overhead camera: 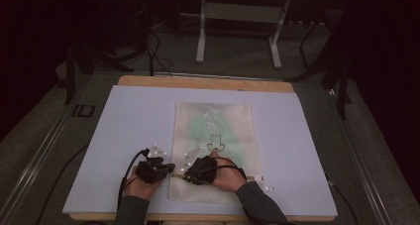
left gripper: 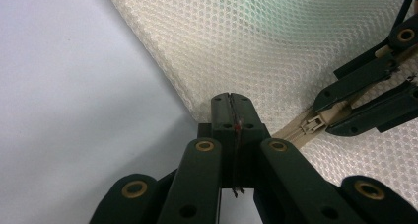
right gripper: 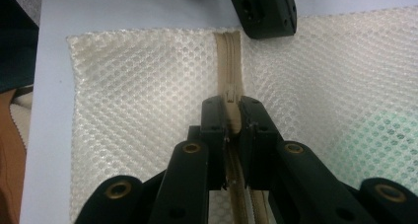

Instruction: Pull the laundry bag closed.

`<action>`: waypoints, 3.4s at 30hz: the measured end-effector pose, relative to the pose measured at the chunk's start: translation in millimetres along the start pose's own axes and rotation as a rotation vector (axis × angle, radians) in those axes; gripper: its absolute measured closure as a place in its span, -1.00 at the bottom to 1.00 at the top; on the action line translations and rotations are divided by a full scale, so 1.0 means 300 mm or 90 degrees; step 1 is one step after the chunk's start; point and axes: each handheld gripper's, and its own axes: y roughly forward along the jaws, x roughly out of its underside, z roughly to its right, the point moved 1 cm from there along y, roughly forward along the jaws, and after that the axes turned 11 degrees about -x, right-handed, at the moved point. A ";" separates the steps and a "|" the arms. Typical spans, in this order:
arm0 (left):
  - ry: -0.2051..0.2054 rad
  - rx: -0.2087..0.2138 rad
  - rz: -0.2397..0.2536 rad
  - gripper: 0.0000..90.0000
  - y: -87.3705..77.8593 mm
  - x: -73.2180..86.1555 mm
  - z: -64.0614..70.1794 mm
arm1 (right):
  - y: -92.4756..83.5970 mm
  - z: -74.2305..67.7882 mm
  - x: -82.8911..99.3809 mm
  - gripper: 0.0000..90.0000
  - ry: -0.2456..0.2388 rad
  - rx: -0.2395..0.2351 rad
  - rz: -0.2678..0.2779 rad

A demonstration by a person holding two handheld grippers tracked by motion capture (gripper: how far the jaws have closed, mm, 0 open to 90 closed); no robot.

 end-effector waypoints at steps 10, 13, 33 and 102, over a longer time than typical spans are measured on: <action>-0.001 0.001 0.000 1.00 0.000 0.000 -0.001 | -0.015 -0.005 0.018 0.83 -0.003 0.002 -0.008; -0.004 0.001 0.001 1.00 0.000 0.001 0.000 | -0.018 -0.008 0.022 0.83 -0.003 0.006 -0.010; -0.004 0.001 0.000 0.99 0.000 0.000 -0.001 | -0.036 -0.019 0.045 0.83 -0.010 0.013 -0.022; -0.004 0.000 -0.002 0.99 0.000 0.000 -0.001 | -0.119 -0.042 0.124 0.83 -0.009 0.019 -0.043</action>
